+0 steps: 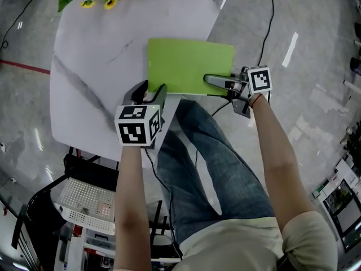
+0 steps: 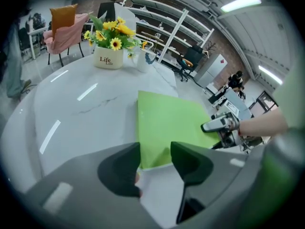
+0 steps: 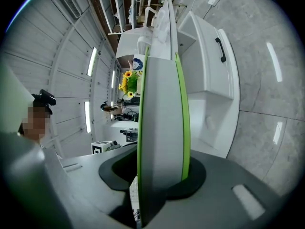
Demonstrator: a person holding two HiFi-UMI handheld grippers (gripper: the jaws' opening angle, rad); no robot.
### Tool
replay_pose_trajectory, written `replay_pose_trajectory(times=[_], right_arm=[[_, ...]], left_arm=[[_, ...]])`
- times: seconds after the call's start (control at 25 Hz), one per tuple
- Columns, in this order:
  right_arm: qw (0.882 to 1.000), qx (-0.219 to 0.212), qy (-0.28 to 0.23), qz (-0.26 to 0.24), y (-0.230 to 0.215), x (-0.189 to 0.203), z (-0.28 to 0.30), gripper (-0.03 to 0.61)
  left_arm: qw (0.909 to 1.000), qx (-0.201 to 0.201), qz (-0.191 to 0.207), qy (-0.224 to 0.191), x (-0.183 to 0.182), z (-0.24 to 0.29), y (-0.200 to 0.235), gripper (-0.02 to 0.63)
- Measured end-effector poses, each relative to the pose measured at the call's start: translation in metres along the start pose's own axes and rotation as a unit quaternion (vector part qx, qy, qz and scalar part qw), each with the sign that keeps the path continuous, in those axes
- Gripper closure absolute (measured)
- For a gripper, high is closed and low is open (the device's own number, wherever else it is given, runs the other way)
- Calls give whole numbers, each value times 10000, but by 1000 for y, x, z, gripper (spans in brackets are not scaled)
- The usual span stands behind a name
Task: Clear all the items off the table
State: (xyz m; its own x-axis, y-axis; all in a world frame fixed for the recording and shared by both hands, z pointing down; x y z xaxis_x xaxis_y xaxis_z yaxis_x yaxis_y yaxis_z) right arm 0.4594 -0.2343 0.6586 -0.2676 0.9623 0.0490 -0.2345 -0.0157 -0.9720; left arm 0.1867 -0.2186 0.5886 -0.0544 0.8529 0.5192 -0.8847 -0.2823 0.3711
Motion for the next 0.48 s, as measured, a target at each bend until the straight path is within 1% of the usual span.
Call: replay_pose_trajectory(times=[0.16, 0.48], right_arm=[[9999, -105, -91, -20, 13, 4, 3, 443], [9997, -204, -29, -109, 33, 13, 10, 443]], left_arm=[[9997, -37, -149, -172, 0, -13, -1, 411], [9982, -181, -346, -451, 0, -43, 2, 419]])
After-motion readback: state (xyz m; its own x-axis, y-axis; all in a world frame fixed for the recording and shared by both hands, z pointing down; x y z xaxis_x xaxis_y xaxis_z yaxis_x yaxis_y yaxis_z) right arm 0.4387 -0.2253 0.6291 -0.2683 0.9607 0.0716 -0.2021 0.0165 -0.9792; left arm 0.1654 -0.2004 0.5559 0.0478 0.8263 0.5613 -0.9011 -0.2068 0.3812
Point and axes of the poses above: the fingertips, and each gripper's own axes: z forward along the fingers, y to its left, x out of its underside, the point moved 9 cm from there along -z, backward along the fingers, and after that the axes turned 10 degrees about -y, right-handed, at the moved point
